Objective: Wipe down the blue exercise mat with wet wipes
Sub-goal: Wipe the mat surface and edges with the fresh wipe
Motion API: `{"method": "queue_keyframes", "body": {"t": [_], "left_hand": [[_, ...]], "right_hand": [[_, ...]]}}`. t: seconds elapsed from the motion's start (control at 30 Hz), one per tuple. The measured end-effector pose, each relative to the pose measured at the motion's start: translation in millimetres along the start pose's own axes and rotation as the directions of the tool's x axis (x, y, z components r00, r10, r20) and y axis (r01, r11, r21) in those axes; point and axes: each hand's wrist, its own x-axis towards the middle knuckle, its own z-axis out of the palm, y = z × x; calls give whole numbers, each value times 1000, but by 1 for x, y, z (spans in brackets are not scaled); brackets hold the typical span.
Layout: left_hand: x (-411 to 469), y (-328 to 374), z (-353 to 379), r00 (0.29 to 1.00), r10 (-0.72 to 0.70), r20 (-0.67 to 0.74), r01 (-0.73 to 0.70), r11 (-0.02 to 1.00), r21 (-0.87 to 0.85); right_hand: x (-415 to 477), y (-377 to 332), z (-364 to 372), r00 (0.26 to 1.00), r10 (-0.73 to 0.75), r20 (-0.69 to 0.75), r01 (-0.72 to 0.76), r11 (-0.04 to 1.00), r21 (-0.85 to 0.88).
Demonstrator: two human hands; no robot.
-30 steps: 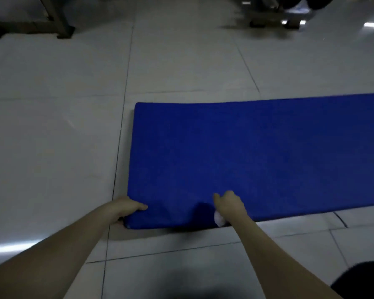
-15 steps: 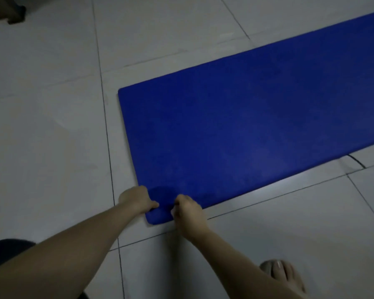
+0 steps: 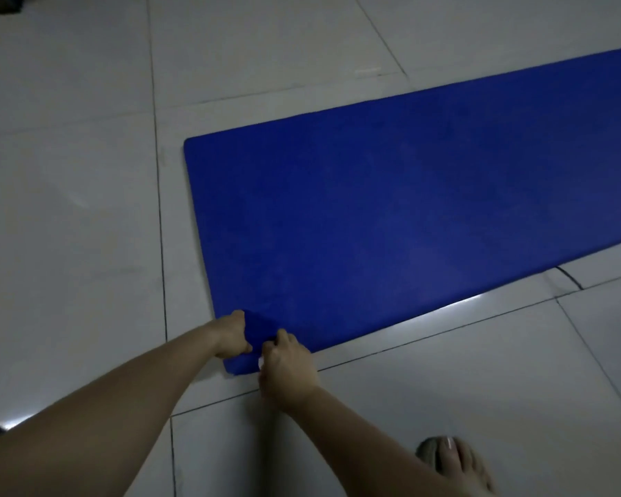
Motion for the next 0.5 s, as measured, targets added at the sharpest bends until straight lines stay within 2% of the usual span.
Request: {"method": "queue_keyframes", "body": {"t": [0.13,0.3,0.5], "left_hand": [[-1,7,-3,999,-35,8,34,994,100],[2,13,-2,998,-65,9,63,992,110],[5,16,-3,987,-157,31,154,985,74]], "right_hand": [[-1,1,-4,996,-38,86,43,998,-55],[7,4,0,999,-31,6,31,998,-61],[2,11,18,978,-209,0,207,967,-148]]}}
